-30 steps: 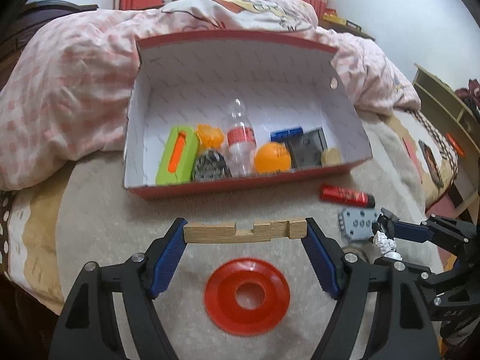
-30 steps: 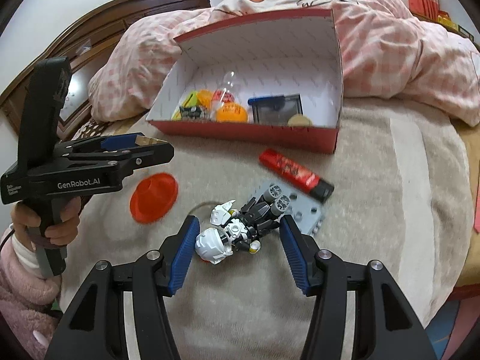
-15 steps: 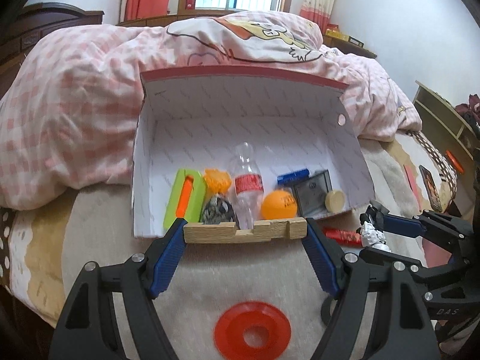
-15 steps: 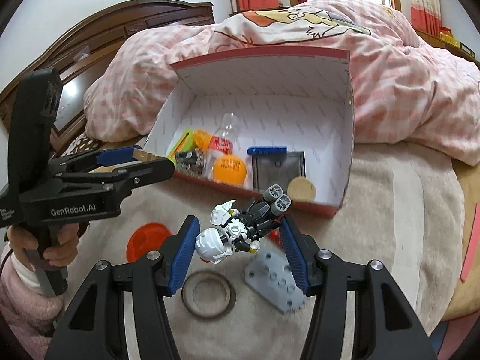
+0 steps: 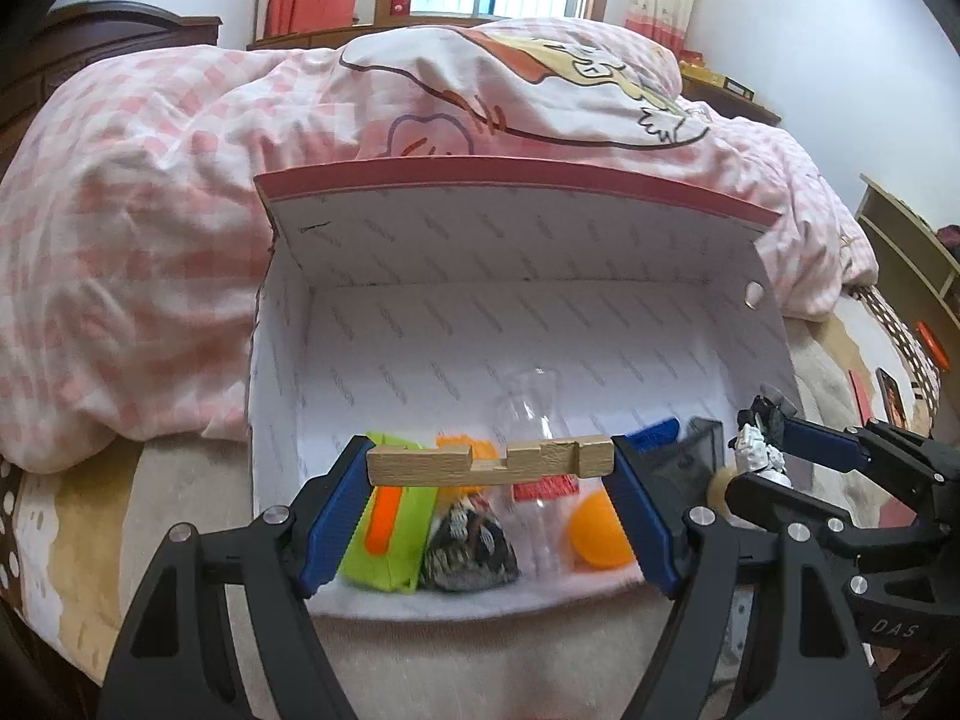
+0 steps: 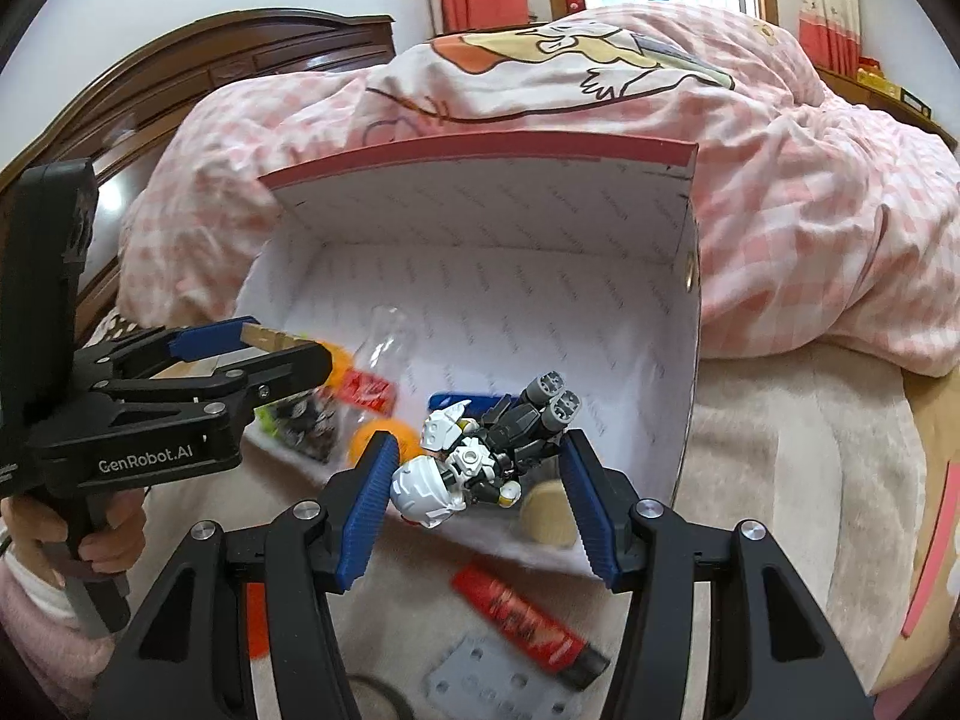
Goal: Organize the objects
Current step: 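Carry the stick and figure into the box and open both grippers, then withdraw both grippers toward the red cone and red tube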
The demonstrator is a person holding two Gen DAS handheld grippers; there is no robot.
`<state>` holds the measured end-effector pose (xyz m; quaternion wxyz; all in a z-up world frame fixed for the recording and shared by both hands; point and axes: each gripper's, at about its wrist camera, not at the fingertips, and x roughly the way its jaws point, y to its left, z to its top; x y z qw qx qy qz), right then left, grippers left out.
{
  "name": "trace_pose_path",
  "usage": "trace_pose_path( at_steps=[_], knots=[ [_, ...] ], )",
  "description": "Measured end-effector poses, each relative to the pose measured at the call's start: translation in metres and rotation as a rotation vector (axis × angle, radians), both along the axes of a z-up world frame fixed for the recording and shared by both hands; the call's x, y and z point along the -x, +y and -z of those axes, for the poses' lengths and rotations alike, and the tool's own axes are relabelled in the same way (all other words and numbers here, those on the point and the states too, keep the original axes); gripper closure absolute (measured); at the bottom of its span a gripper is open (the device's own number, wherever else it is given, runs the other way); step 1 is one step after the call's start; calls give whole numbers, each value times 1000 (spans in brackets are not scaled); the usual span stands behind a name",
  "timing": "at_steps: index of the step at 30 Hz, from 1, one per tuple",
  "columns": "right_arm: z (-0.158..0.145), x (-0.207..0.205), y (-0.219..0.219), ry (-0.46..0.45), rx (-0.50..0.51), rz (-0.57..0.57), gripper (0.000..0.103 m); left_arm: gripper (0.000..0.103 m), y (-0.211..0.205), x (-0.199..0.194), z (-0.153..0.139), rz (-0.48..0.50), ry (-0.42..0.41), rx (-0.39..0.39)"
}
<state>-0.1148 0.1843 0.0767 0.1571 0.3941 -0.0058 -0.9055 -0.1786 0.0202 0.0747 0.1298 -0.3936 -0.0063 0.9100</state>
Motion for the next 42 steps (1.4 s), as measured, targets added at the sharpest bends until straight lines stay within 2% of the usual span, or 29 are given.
trace_pose_path(
  at_steps=[8,15,21,31,42],
  knots=[
    [7,20,4,9,-4,48,46,26,-1,14,8,-17,-36,-18],
    [12,21,1,18,-27,38,43,25,2,18,19,-21,-69,-10],
    [11,20,1,22,-15,39,43,25,1,15,16,-17,-54,-13],
    [3,5,5,37,6,44,43,25,1,-4,2,-5,-30,-20],
    [-10,-32,8,61,55,30,43,25,0,-36,-12,25,-2,-27]
  ],
)
